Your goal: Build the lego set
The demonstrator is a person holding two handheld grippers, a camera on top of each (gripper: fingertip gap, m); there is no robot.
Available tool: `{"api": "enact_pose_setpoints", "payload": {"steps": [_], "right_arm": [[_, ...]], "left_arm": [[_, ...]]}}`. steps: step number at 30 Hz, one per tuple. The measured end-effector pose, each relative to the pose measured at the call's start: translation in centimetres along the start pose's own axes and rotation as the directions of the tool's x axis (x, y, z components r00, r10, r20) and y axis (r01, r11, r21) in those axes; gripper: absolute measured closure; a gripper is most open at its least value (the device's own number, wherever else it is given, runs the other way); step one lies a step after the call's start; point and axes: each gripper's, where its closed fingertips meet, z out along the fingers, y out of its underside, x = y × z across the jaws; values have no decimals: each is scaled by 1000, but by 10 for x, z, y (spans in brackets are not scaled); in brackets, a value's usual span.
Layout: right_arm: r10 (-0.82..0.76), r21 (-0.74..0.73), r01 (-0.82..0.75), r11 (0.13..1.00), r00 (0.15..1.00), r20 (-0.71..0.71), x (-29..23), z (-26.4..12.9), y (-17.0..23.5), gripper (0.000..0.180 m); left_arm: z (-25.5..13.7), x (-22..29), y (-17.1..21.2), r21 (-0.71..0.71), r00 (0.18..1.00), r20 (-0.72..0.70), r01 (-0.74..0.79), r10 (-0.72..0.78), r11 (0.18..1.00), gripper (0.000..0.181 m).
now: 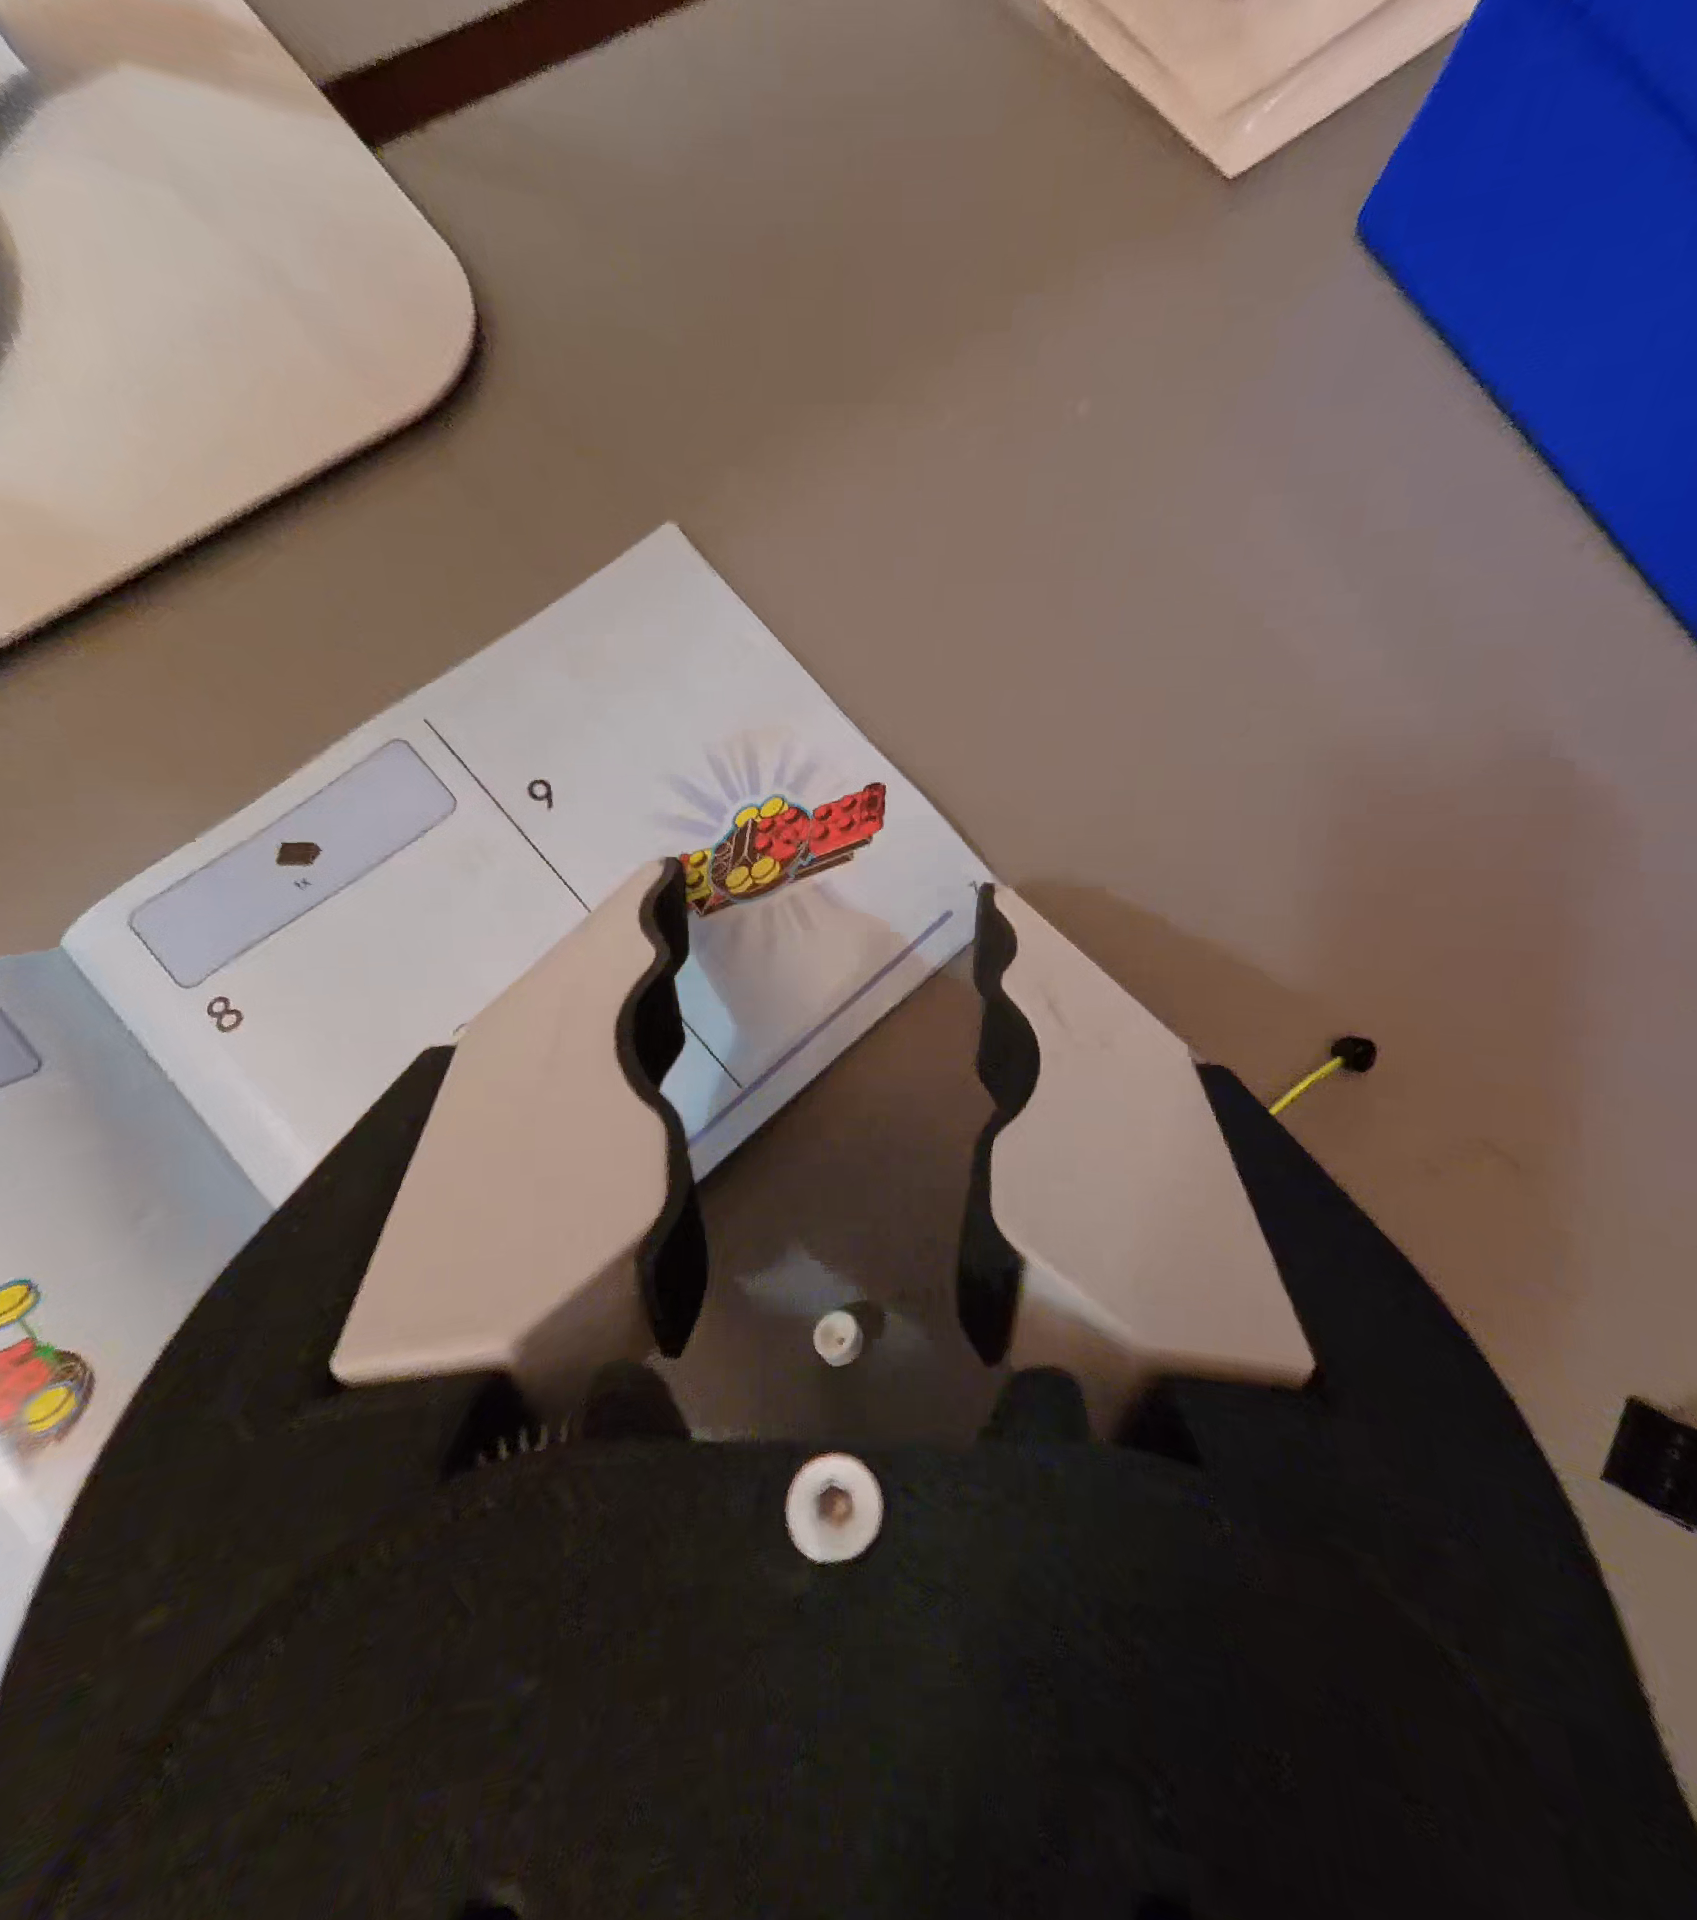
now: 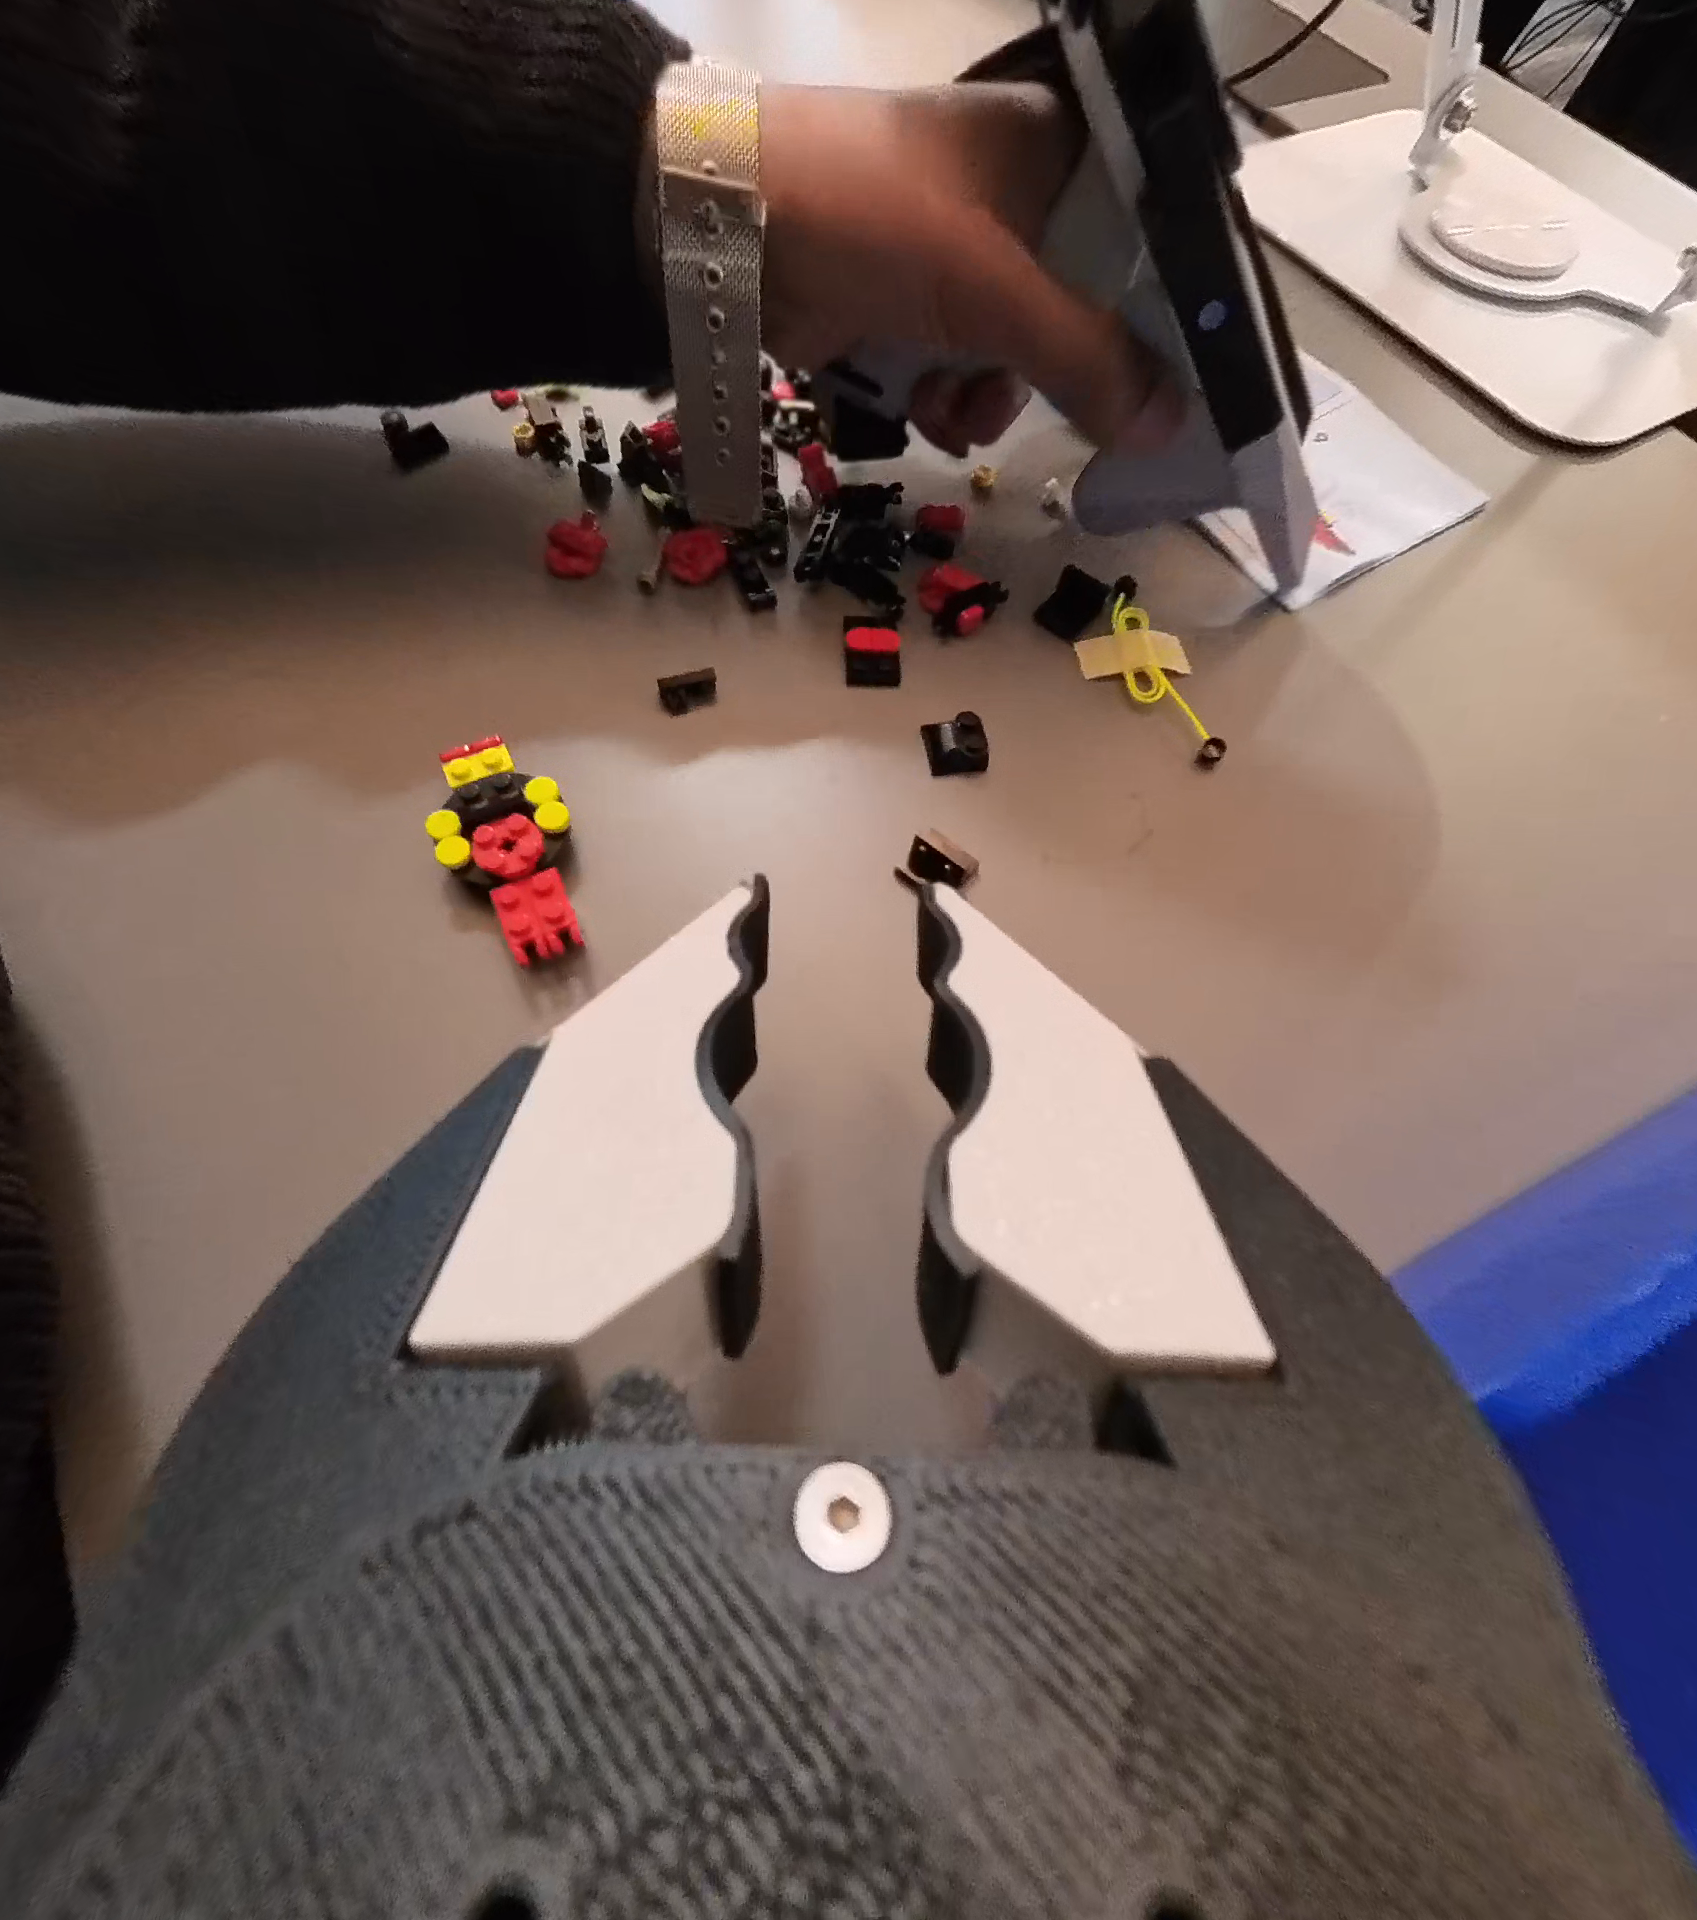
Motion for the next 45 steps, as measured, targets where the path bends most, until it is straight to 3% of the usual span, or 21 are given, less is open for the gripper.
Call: {"api": "enact_pose_setpoints", "payload": {"steps": [8, 10, 16, 23, 26, 28, 32, 35, 40, 42, 45], "right_arm": [[18, -17, -18, 1000, 1000, 14, 1, 3, 6, 152], [19, -16, -19, 1000, 1000, 14, 1, 2, 6, 152], [14, -15, -14, 1000, 1000, 19, -1, 2, 5, 153], [36, 23, -36, 999, 999, 24, -1, 5, -5, 151], [30, 56, -29, 998, 999, -17, 3, 7, -16, 140], [-2, 68, 7, 998, 997, -82, 9, 9, -25, 125], [-128, 95, 150, 984, 971, -204, 16, 20, -55, 114], [-164, 109, 186, 976, 969, -183, 10, 46, -79, 113], [-170, -32, 167, 985, 968, -187, 21, 110, -91, 107], [-88, 21, 94, 995, 973, -212, 36, 117, -102, 104], [103, 227, -57, 972, 975, -199, 61, 95, -127, 99]], "left_arm": [[1, -6, 1, -21, 999, 39, -13, 13, 1000, 139], [0, -5, 1, -8, 1000, 24, -3, 4, 1000, 159], [-2, -5, 1, 6, 999, 8, 35, -35, 999, 181], [-43, 10, -30, 218, 989, -120, 108, -83, 970, 181], [-80, 24, -47, 339, 958, -277, 174, -78, 925, 181], [-111, 32, -56, 406, 903, -421, 278, -92, 871, 181], [-158, 20, -57, 469, 788, -599, 491, -144, 734, 181], [-161, -5, -45, 463, 734, -632, 616, -250, 637, 181], [-156, -14, -43, 375, 588, -734, 769, -340, 518, 181], [-163, 1, -48, 375, 586, -757, 751, -287, 543, 181], [-179, 19, -54, 449, 662, -729, 654, -173, 609, 181]]}}
